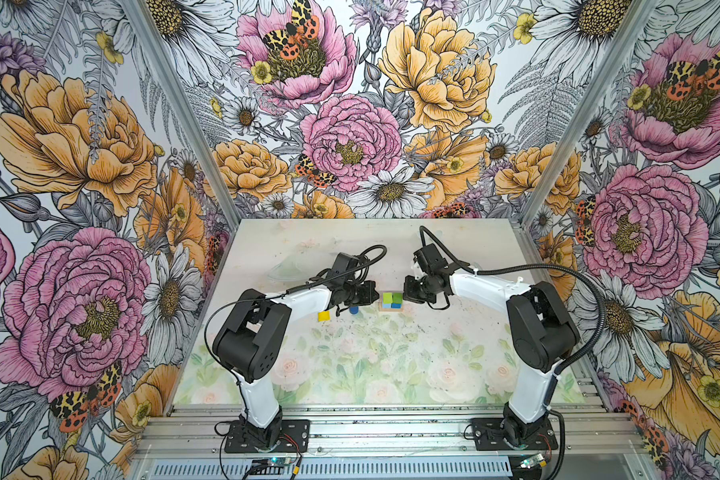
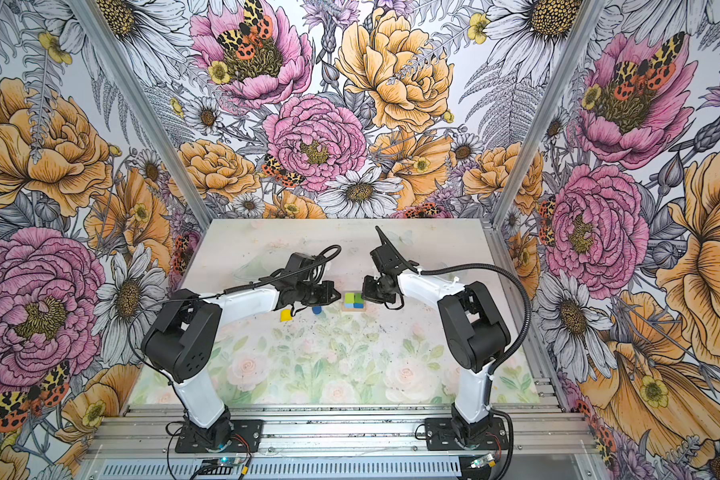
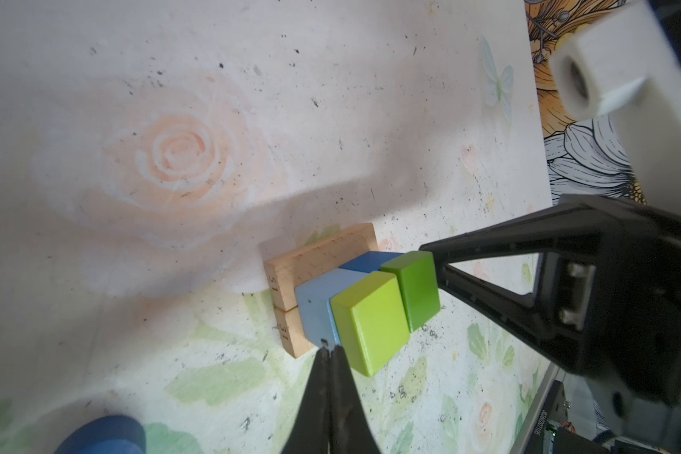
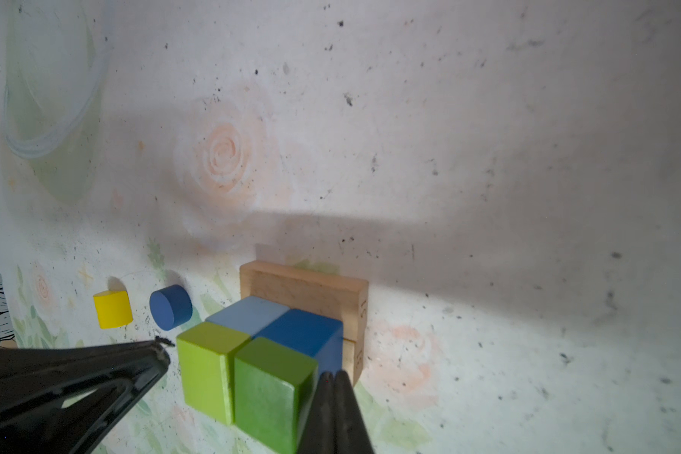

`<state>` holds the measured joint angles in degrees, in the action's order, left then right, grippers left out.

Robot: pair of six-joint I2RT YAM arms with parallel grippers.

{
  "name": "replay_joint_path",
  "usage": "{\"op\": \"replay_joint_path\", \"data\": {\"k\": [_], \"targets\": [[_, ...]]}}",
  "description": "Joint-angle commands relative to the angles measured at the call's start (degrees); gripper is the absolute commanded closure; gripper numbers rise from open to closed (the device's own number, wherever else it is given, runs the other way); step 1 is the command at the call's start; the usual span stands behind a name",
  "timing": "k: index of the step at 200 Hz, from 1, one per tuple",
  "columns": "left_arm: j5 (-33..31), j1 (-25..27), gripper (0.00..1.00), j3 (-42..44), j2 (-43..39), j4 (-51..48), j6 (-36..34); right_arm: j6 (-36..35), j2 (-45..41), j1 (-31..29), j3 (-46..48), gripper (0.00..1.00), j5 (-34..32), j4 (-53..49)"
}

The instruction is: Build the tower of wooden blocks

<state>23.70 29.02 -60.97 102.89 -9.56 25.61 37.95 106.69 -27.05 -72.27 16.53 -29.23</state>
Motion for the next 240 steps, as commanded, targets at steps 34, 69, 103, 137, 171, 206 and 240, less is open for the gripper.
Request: {"op": "replay_joint_path", "data": {"k": [34, 69, 103, 137, 171, 206, 240], "targets": [[1.5, 0.7, 1.00, -1.9, 2.4, 2.0, 0.5, 0.3, 0.4, -0.3, -2.3, 1.00, -0.4, 1.2], [1.6, 1.1, 1.00, -2.1, 3.3, 2.1, 0.6, 0.3, 0.4, -0.5, -2.3, 1.00, -0.4, 1.3], [1.6, 1.1, 1.00, -2.1, 3.3, 2.1, 0.6, 0.4, 0.4, -0.6, -2.4, 1.00, -0.3, 1.3], [1.5, 1.1, 1.00, -2.1, 3.1, 2.1, 0.6, 0.4, 0.6, -0.7, -2.4, 1.00, -0.3, 1.3], [1.5, 1.1, 1.00, -2.1, 2.9, 2.1, 0.6, 0.4, 0.5, -0.6, -2.4, 1.00, -0.2, 1.2], [1.5, 1.1, 1.00, -2.2, 3.0, 2.1, 0.6, 0.4, 0.7, -0.8, -2.5, 1.00, -0.1, 1.2], [1.5, 1.2, 1.00, -2.2, 3.0, 2.1, 0.7, 0.5, 0.8, -0.8, -2.5, 1.00, -0.1, 1.2]]}}
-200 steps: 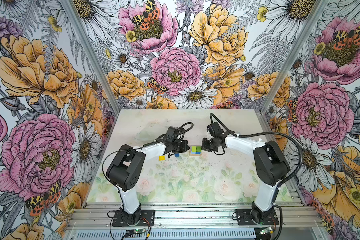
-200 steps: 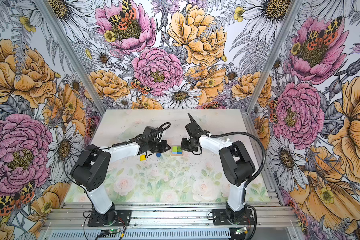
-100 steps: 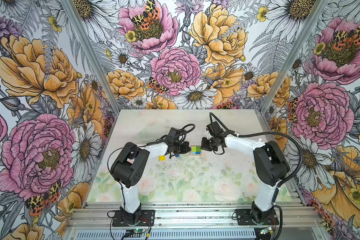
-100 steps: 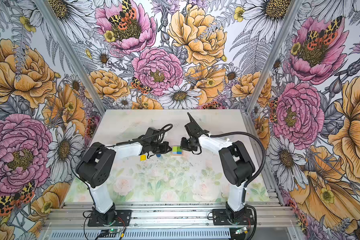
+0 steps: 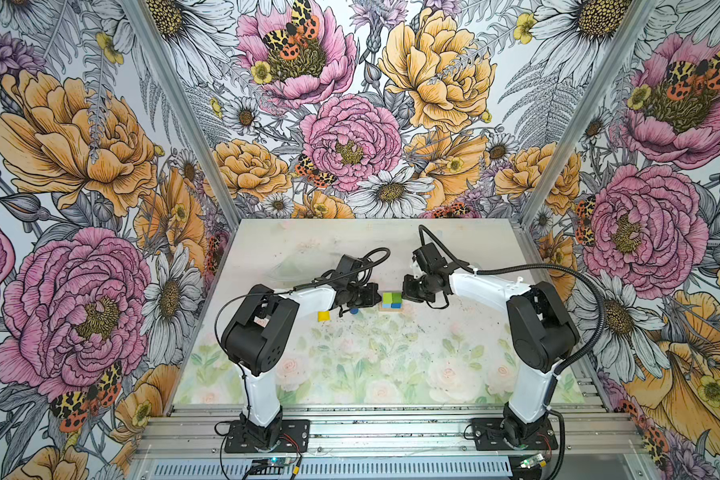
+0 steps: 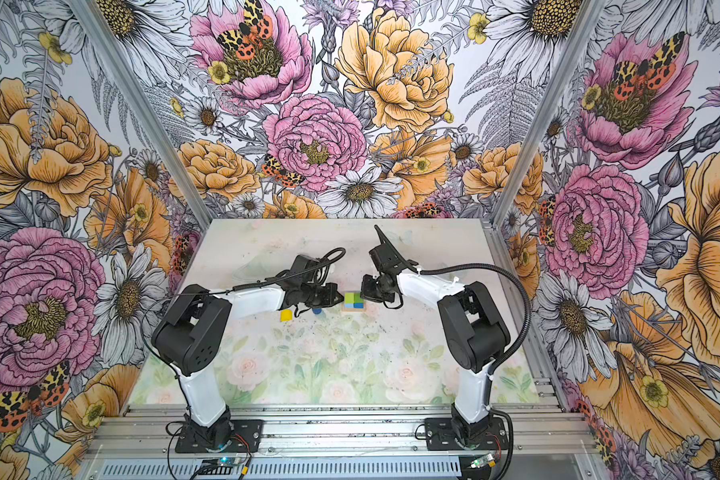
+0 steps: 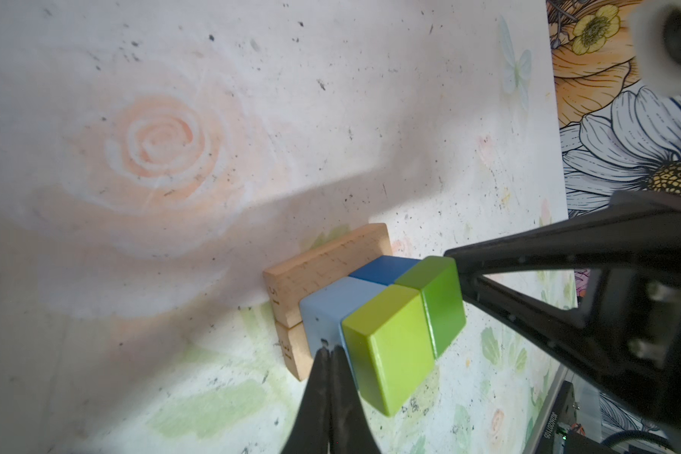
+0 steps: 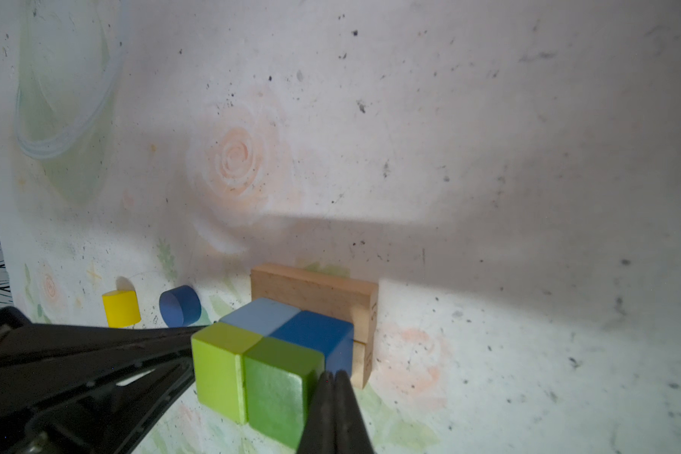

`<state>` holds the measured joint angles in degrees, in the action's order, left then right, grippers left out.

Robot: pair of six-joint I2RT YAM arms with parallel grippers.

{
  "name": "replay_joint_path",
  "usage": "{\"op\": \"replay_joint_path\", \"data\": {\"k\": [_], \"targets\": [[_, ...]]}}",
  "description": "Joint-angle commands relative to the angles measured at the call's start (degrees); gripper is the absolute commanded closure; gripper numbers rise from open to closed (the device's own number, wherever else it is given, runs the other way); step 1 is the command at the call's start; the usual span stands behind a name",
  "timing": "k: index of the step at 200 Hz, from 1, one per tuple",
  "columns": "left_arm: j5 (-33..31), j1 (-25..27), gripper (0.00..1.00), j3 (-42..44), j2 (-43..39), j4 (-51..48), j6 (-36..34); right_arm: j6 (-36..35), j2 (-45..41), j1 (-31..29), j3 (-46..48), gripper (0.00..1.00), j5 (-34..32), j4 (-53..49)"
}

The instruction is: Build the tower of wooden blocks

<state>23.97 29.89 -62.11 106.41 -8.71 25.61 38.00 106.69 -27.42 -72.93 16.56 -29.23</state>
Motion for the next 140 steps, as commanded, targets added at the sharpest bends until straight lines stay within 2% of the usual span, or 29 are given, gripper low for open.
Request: {"op": "replay_joint_path", "data": {"k": [1, 140], "targets": [[1.3, 0.4, 1.00, -1.1, -0.6, 1.2, 0.6, 0.4, 0.8, -0.4, -1.8, 1.00, -0.1, 1.2], [0.1, 0.2, 1.00, -1.4, -1.1, 0.1, 0.0, 0.6, -0.8, 0.3, -0.6, 1.00, -1.2, 1.2]]}}
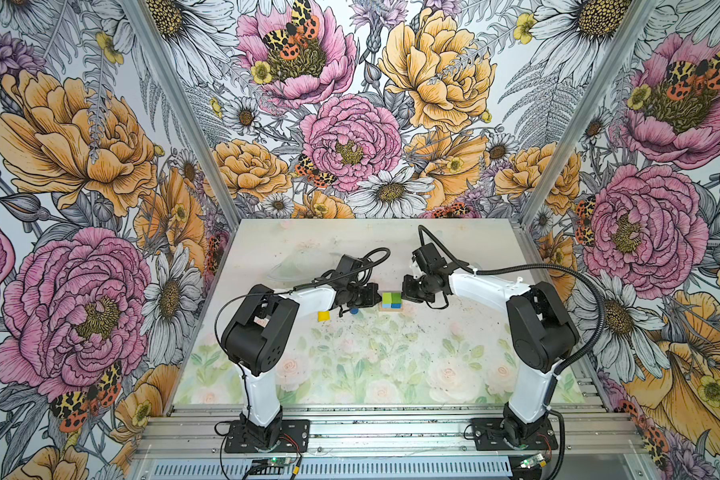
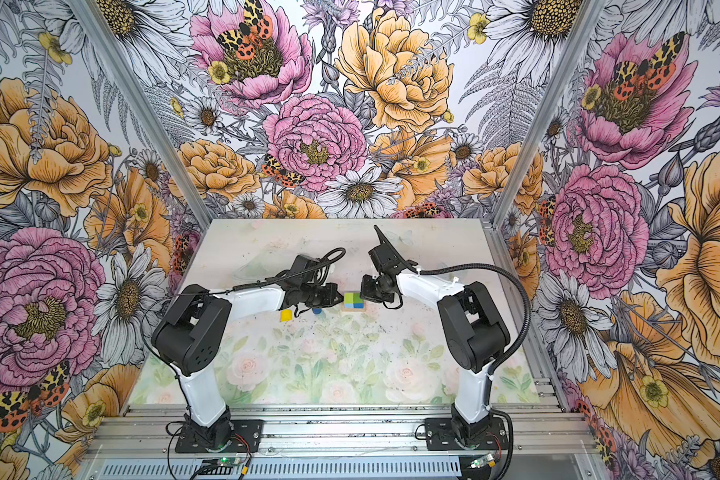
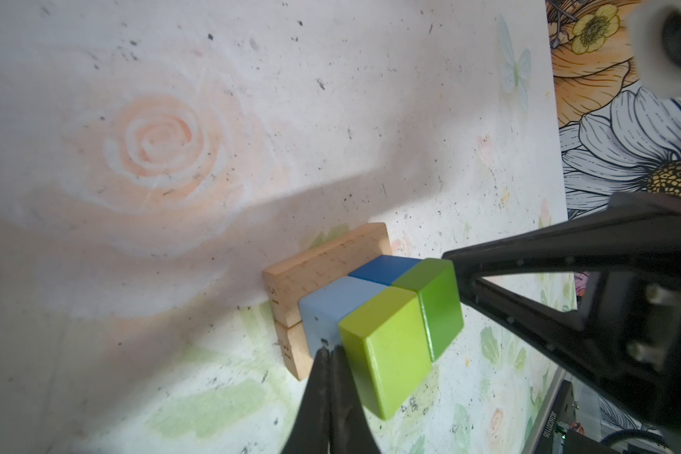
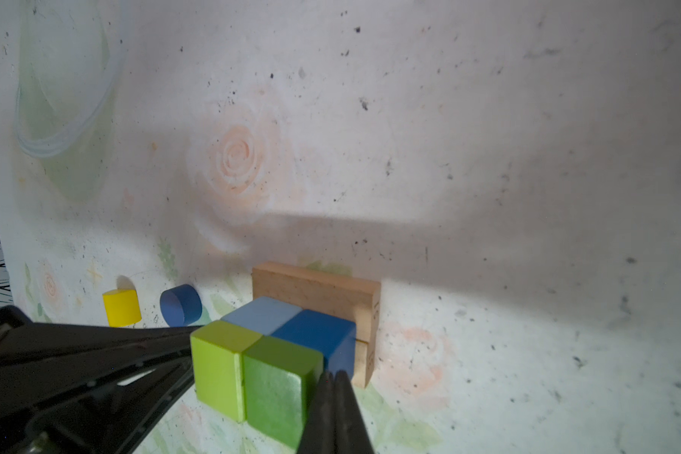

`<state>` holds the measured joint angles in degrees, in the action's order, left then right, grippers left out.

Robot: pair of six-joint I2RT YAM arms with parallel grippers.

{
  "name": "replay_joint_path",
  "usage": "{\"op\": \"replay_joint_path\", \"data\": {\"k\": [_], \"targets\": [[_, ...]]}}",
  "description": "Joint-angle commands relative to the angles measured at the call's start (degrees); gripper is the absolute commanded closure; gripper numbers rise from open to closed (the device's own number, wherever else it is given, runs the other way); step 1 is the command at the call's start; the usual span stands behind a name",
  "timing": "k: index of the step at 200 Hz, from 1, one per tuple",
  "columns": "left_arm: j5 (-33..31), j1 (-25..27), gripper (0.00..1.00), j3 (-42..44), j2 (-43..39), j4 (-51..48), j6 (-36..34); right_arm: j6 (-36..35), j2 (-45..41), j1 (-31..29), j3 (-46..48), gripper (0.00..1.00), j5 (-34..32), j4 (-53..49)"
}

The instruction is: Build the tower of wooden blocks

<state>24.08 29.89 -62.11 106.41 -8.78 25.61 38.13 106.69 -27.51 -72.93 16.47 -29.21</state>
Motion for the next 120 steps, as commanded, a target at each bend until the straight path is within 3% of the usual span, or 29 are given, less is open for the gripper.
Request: {"op": "replay_joint_path", "data": {"k": [1, 120], "targets": [[0.0, 0.2, 1.00, -1.4, -1.1, 0.1, 0.0, 0.4, -0.9, 0.4, -0.5, 1.00, -1.1, 1.2], [-1.1, 0.0, 1.00, -1.1, -4.4, -1.2, -0.6, 0.3, -1.4, 1.0, 0.2, 1.00, -1.2, 1.2]]}}
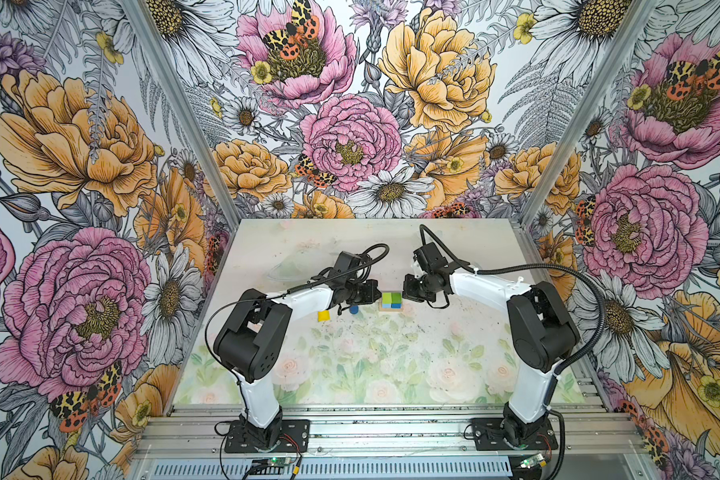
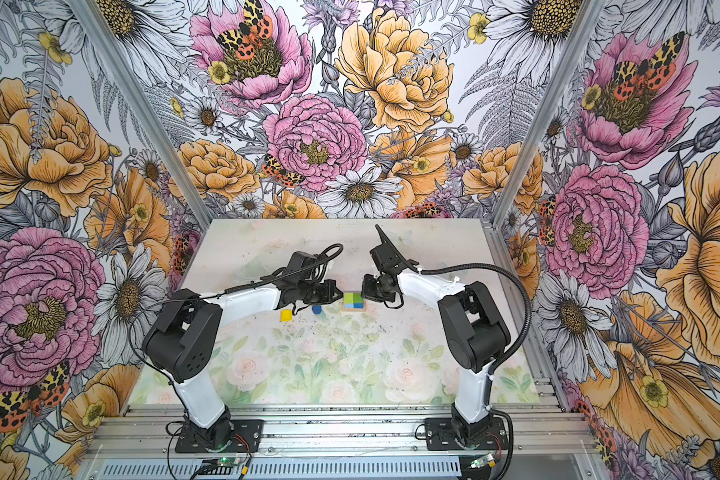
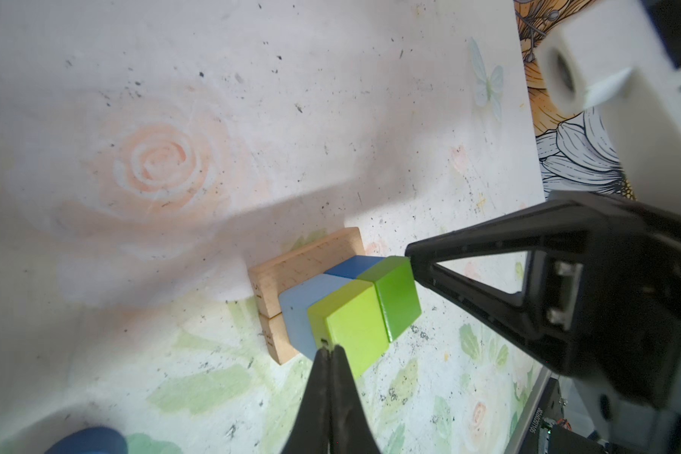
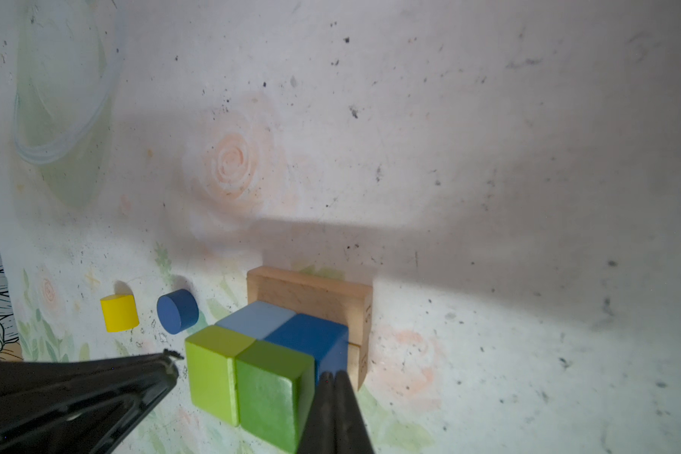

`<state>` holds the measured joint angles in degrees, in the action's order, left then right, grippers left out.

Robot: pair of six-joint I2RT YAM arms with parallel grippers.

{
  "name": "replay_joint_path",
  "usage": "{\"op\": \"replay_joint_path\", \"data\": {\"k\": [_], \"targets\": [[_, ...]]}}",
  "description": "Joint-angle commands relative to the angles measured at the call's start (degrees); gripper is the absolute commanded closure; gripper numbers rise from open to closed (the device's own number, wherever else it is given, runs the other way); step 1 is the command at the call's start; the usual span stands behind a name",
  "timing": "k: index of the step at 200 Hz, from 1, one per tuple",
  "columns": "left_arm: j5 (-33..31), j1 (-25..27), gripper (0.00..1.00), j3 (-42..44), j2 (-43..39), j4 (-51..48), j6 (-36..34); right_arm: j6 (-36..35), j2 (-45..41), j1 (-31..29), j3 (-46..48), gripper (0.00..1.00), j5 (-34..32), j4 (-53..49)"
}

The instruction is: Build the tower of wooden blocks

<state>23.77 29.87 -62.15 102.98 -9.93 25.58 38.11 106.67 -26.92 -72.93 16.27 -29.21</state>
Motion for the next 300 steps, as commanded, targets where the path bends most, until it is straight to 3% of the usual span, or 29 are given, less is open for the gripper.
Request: {"op": "replay_joint_path", "data": {"k": [1, 300], "targets": [[-0.8, 0.0, 1.00, -1.1, -0.9, -0.1, -0.5, 0.3, -1.3, 0.4, 0.2, 1.00, -1.0, 1.2], [0.1, 0.8, 1.00, -2.4, 3.2, 0.3, 0.1, 0.4, -2.3, 0.9, 1.1, 1.00, -1.4, 1.2]]}}
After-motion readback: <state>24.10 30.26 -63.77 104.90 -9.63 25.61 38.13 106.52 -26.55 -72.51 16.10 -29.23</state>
